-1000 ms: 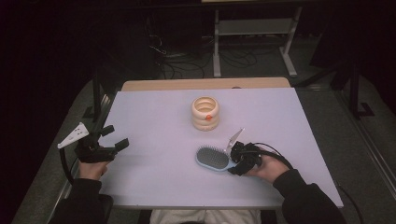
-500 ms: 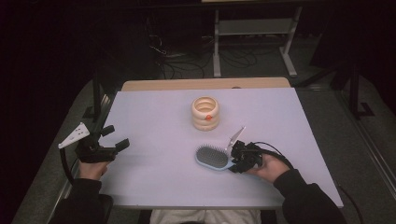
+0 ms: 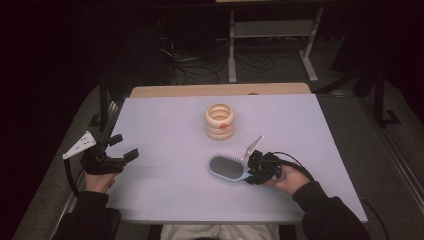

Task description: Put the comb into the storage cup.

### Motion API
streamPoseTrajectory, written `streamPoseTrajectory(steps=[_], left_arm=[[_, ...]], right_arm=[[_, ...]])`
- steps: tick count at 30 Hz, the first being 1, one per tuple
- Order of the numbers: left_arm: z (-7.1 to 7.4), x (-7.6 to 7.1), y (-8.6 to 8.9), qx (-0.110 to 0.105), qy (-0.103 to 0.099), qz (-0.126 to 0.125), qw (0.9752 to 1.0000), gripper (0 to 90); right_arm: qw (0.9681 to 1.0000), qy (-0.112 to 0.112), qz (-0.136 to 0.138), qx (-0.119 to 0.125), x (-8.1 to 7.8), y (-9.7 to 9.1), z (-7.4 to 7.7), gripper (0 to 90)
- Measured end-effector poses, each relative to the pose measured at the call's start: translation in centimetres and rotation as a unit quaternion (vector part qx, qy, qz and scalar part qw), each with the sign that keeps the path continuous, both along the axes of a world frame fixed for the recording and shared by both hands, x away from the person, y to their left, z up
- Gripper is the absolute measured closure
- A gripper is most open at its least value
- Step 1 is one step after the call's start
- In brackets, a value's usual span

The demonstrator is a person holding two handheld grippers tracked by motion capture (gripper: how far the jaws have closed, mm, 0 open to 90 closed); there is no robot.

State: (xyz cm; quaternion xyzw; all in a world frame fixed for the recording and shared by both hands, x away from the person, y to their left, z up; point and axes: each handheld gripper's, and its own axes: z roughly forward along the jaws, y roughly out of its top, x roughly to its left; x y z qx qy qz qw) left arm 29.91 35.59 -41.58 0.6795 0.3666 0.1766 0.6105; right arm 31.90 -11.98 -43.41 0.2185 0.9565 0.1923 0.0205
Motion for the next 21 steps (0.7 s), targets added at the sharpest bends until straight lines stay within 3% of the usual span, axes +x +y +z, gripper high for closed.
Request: streamPoseTrajectory(steps=[21], left_arm=[[0.0,0.0,0.0,-0.001,0.000,0.001,1.0000,0.0]], right_arm=[[0.9990,-0.027,-0.002,0.035,-0.1,-0.6,2.8,68.1]])
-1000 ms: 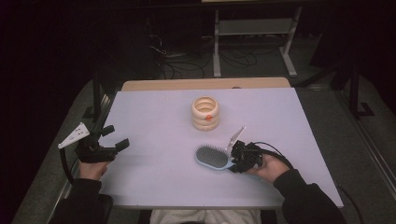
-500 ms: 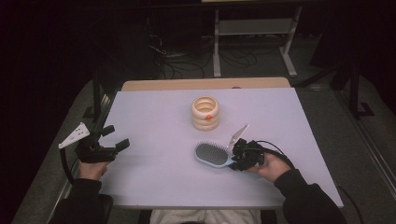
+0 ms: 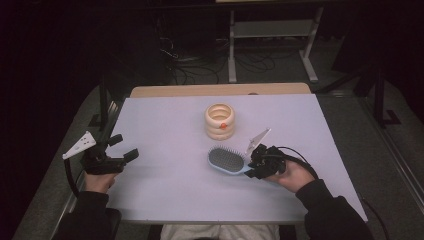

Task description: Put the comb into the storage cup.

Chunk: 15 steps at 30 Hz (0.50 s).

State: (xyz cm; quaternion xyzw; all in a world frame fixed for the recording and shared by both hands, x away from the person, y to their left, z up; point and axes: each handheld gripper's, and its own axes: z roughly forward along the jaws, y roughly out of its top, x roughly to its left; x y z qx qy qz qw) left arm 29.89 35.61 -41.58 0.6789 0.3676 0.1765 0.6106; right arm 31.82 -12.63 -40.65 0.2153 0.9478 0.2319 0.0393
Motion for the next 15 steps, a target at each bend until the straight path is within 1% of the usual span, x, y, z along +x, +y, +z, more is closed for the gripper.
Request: streamPoseTrajectory(steps=[2,4,5,11,15], left_arm=[[0.0,0.0,0.0,-0.001,0.000,0.001,1.0000,0.0],[0.0,0.0,0.0,-0.002,0.000,0.001,1.0000,0.0],[0.0,0.0,0.0,-0.002,0.000,0.002,1.0000,0.0],[0.0,-0.1,0.1,-0.003,0.000,0.002,1.0000,0.0],[0.0,-0.1,0.0,-0.001,0.000,0.002,1.0000,0.0]], right_arm=[[1.0000,-0.004,-0.001,0.004,0.0,-0.1,0.4,68.1],[0.9998,-0.016,-0.002,0.008,0.0,-0.3,0.8,68.1],[0.9998,-0.016,-0.001,0.012,0.0,-0.3,0.9,68.2],[0.9996,-0.024,-0.004,0.016,0.0,-0.4,1.7,68.1],[0.9992,-0.033,-0.001,0.023,0.1,-0.2,2.4,68.2]])
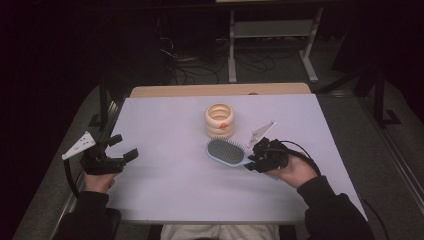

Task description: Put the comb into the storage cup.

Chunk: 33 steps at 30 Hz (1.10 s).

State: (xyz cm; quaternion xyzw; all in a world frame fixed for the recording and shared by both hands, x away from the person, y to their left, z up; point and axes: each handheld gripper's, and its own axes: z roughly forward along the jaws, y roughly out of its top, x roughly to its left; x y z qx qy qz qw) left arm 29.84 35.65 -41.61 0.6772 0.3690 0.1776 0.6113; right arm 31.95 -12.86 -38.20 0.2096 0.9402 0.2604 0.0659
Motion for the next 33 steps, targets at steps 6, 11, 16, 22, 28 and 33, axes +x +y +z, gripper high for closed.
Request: streamPoseTrajectory(steps=[6,11,16,22,28,33], left_arm=[[0.0,0.0,-0.1,0.001,0.001,0.000,1.0000,0.0],[-0.1,0.2,-0.3,0.006,0.004,-0.003,1.0000,0.0],[-0.2,0.3,-0.3,0.010,0.008,-0.005,0.9999,0.0],[-0.2,0.6,-0.5,0.014,0.016,-0.010,0.9997,0.0],[-0.1,0.7,-0.9,0.025,0.023,-0.015,0.9993,0.0],[0.0,1.0,-1.1,0.026,0.030,-0.017,0.9991,0.0]], right_arm=[[0.9999,-0.012,0.001,0.004,0.2,0.3,1.1,68.1],[0.9998,-0.017,0.004,0.010,0.3,0.6,1.9,68.2],[0.9995,-0.027,0.007,0.016,0.5,0.7,2.8,68.2],[0.9994,-0.029,0.003,0.018,0.9,0.5,3.6,68.2],[0.9990,-0.039,-0.001,0.024,1.1,0.4,4.7,68.2],[0.9986,-0.043,-0.005,0.031,1.7,0.3,5.4,68.2]])
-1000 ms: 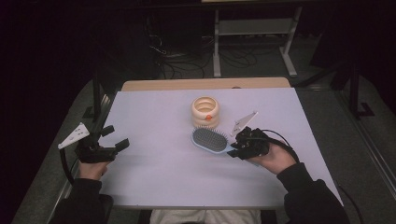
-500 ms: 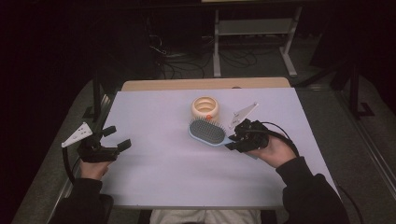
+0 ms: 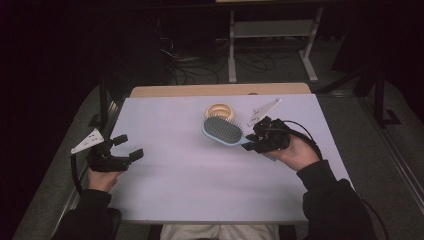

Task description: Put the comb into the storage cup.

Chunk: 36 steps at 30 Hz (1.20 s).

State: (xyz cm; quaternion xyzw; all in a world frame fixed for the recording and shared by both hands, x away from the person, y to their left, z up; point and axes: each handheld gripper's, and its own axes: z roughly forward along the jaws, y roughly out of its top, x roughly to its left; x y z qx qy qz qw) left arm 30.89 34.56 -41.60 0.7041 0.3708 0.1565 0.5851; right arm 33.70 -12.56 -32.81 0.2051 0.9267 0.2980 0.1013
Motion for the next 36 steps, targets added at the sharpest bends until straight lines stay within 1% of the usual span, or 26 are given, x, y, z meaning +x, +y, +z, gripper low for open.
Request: streamPoseTrajectory(steps=[5,7,8,10,11,13,18,21,23,25,27,30,32,36], left_arm=[[0.4,0.3,-0.3,0.013,0.002,-0.008,0.9999,0.0],[0.6,0.5,-0.3,0.020,0.009,-0.013,0.9997,0.0],[0.7,0.5,-0.4,0.021,0.011,-0.017,0.9996,0.0],[1.1,0.6,-0.5,0.020,0.011,-0.023,0.9995,0.0],[1.3,0.7,-0.6,0.017,0.010,-0.025,0.9995,0.0],[1.7,0.9,-0.8,0.020,0.008,-0.030,0.9993,0.0],[3.1,1.7,-1.9,0.026,0.001,-0.044,0.9987,0.0],[3.8,2.2,-2.8,0.032,0.001,-0.057,0.9979,0.0],[4.1,2.6,-3.4,0.032,0.003,-0.064,0.9974,0.0],[4.3,3.0,-3.9,0.036,0.004,-0.071,0.9968,0.0],[4.5,3.3,-4.5,0.032,0.005,-0.076,0.9966,0.0],[4.8,3.7,-5.1,0.020,0.007,-0.081,0.9965,0.0],[5.0,4.1,-5.4,0.017,0.008,-0.083,0.9964,0.0],[5.6,4.7,-6.1,0.005,0.010,-0.085,0.9963,0.0]], right_arm=[[0.9999,-0.008,-0.007,0.000,0.7,-0.1,0.9,68.2],[0.9999,-0.012,-0.008,0.001,1.0,-0.2,1.3,68.2],[0.9998,-0.016,-0.010,0.002,1.1,-0.2,1.5,68.2],[0.9998,-0.017,-0.013,0.005,1.3,-0.2,1.9,68.2],[0.9997,-0.022,-0.012,0.006,1.4,-0.2,2.1,68.2],[0.9996,-0.024,-0.013,0.006,1.5,-0.1,2.4,68.2],[0.9995,-0.030,-0.010,0.005,1.9,0.3,2.8,68.2],[0.9995,-0.030,-0.009,0.007,2.2,0.5,2.9,68.2],[0.9994,-0.032,-0.009,0.007,2.3,0.6,3.0,68.2],[0.9993,-0.035,-0.006,0.008,2.5,0.7,3.1,68.2],[0.9993,-0.036,-0.006,0.007,2.6,0.8,3.2,68.2],[0.9991,-0.041,-0.006,0.007,2.8,1.0,3.3,68.2],[0.9991,-0.040,-0.008,0.009,2.9,1.2,3.3,68.2],[0.9989,-0.045,-0.009,0.008,3.1,1.4,3.4,68.2]])
